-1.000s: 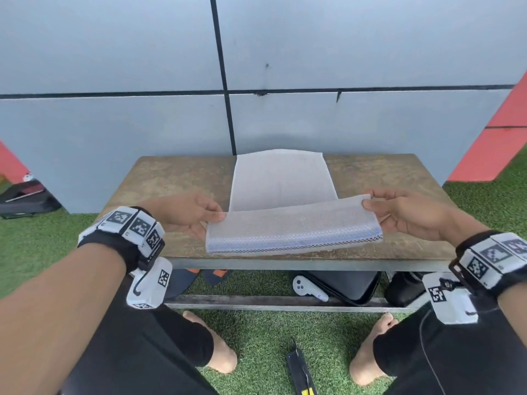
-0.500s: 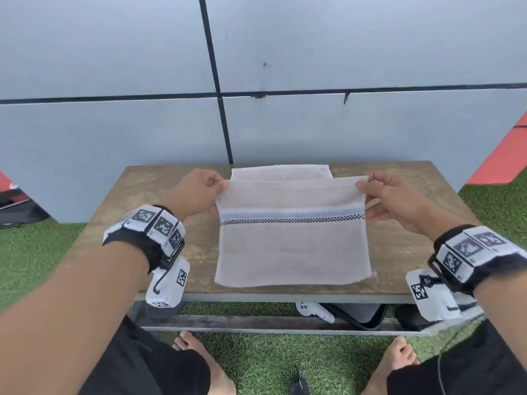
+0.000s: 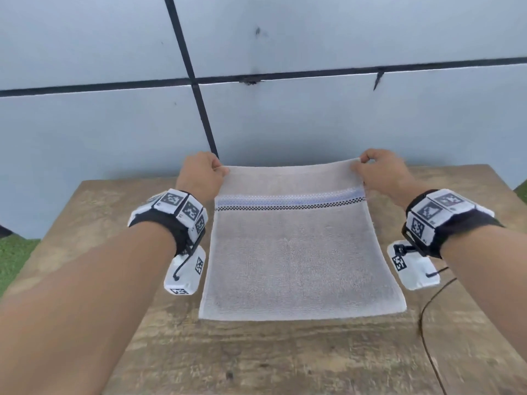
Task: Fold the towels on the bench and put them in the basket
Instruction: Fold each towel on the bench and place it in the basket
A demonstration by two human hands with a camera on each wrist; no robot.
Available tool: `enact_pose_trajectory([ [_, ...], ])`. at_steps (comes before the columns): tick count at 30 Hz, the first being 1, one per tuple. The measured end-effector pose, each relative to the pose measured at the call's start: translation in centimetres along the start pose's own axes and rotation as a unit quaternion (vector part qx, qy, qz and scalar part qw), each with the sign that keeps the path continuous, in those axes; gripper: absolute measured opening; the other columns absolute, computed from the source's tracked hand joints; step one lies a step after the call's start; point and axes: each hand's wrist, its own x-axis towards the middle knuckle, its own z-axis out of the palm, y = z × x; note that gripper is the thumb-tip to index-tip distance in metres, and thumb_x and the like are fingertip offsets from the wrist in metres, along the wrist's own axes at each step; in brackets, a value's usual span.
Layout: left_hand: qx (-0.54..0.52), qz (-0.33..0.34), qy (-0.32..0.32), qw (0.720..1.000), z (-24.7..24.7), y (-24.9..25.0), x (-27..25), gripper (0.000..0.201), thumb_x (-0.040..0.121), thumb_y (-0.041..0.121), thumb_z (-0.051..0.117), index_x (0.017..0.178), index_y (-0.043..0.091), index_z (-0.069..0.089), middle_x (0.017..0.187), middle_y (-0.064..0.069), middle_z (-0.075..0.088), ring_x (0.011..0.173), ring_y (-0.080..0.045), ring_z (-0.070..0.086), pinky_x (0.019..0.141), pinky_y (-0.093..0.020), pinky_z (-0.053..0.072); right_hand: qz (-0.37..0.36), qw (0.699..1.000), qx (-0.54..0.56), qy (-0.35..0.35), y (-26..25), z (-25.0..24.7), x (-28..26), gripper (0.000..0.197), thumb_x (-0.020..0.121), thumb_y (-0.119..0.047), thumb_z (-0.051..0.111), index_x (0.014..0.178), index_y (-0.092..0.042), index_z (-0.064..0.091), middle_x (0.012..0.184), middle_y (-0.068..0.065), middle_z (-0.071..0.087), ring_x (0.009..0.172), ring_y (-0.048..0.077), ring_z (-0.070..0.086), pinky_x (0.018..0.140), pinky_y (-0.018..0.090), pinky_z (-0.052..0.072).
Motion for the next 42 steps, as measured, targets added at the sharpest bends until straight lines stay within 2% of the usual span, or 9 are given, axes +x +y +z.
enact_pose_trajectory([
  [7, 0.046, 0.046, -0.042, 0.997, 3.7, -2.4, 0.9, 0.014, 0.090, 0.028, 0.071, 0.092, 0.015, 0.066, 0.098, -0.006, 0.066, 0.091, -0.024, 0.058, 0.084, -0.036, 0.050, -0.087, 0.988, -0.126, -0.030, 1.5, 3.4, 1.4, 0.026, 0.091, -0.026, 0.068, 0.115, -0.015, 0.069, 0.108, 0.010, 0.062, 0.107, 0.030, 0.059, 0.094, 0.033, 0.044],
  [11, 0.044, 0.079, -0.043, 0.995, 4.1, -2.6, 0.3, 0.013, 0.090, 0.022, 0.072, 0.089, 0.013, 0.062, 0.094, -0.008, 0.064, 0.090, -0.026, 0.058, 0.080, -0.035, 0.047, -0.112, 0.974, -0.189, -0.050, 1.7, 4.2, 1.6, 0.023, 0.092, -0.027, 0.068, 0.111, -0.015, 0.067, 0.119, 0.014, 0.054, 0.116, 0.036, 0.051, 0.105, 0.040, 0.041],
  [17, 0.070, 0.062, -0.103, 0.990, 2.9, -2.9, -2.5, 0.011, 0.092, 0.022, 0.069, 0.092, 0.013, 0.062, 0.089, -0.003, 0.064, 0.078, -0.018, 0.057, 0.060, -0.026, 0.041, -0.139, 0.980, -0.128, -0.066, 0.8, 2.9, -2.2, 0.017, 0.087, -0.012, 0.070, 0.085, -0.018, 0.054, 0.080, 0.002, 0.063, 0.070, 0.024, 0.056, 0.057, 0.028, 0.041],
  [24, 0.171, 0.027, -0.245, 0.954, -0.1, -3.2, -7.5, 0.017, 0.086, 0.025, 0.075, 0.099, 0.019, 0.067, 0.100, -0.003, 0.068, 0.087, -0.019, 0.062, 0.071, -0.028, 0.047, -0.188, 0.974, 0.065, -0.108, 0.4, -0.3, -12.0, 0.022, 0.085, 0.004, 0.072, 0.087, -0.011, 0.055, 0.066, -0.002, 0.052, 0.047, 0.001, 0.039, 0.046, 0.012, 0.033],
  [27, 0.162, 0.101, -0.183, 0.964, -0.7, -1.1, -10.6, 0.024, 0.082, 0.027, 0.070, 0.104, 0.029, 0.059, 0.113, -0.001, 0.061, 0.113, -0.027, 0.057, 0.093, -0.037, 0.048, -0.186, 0.968, 0.113, -0.125, 0.3, -1.5, -15.7, 0.022, 0.085, 0.001, 0.073, 0.086, -0.016, 0.061, 0.071, 0.013, 0.060, 0.056, 0.009, 0.046, 0.051, 0.023, 0.038],
  [29, -0.005, 0.183, -0.123, 0.976, -1.0, 1.5, -14.1, 0.025, 0.081, 0.032, 0.074, 0.100, 0.032, 0.057, 0.110, 0.005, 0.056, 0.110, -0.018, 0.055, 0.095, -0.034, 0.045, -0.190, 0.964, 0.136, -0.126, 0.1, -2.0, -17.8, 0.021, 0.086, -0.001, 0.074, 0.088, -0.019, 0.064, 0.078, 0.020, 0.065, 0.060, 0.015, 0.051, 0.053, 0.028, 0.040],
  [32, -0.150, 0.295, -0.095, 0.939, -0.9, 6.1, -19.9, 0.024, 0.082, 0.029, 0.080, 0.102, 0.026, 0.066, 0.107, 0.008, 0.059, 0.102, -0.006, 0.057, 0.092, -0.020, 0.042, -0.209, 0.954, 0.181, -0.118, -0.4, -2.3, -20.5, 0.023, 0.085, 0.004, 0.073, 0.098, -0.013, 0.064, 0.086, 0.019, 0.067, 0.066, 0.019, 0.058, 0.060, 0.032, 0.047],
  [38, -0.204, 0.325, -0.061, 0.922, 1.2, 9.0, -23.5, 0.015, 0.083, 0.030, 0.080, 0.093, 0.023, 0.072, 0.093, 0.015, 0.063, 0.092, -0.009, 0.063, 0.088, -0.043, 0.054, -0.218, 0.950, 0.200, -0.094, -0.2, -3.0, -23.4, 0.024, 0.082, 0.007, 0.073, 0.098, -0.009, 0.065, 0.089, 0.009, 0.073, 0.081, 0.028, 0.069, 0.077, 0.036, 0.058],
  [42, -0.209, 0.337, -0.038, 0.917, 1.2, 9.5, -25.4, 0.020, 0.083, 0.024, 0.081, 0.097, 0.020, 0.067, 0.095, 0.012, 0.066, 0.092, -0.008, 0.064, 0.087, -0.039, 0.055, -0.206, 0.947, 0.233, -0.076, 0.1, -3.7, -24.5, 0.019, 0.081, 0.007, 0.075, 0.094, -0.007, 0.071, 0.087, 0.007, 0.075, 0.081, 0.018, 0.072, 0.078, 0.027, 0.057],
])
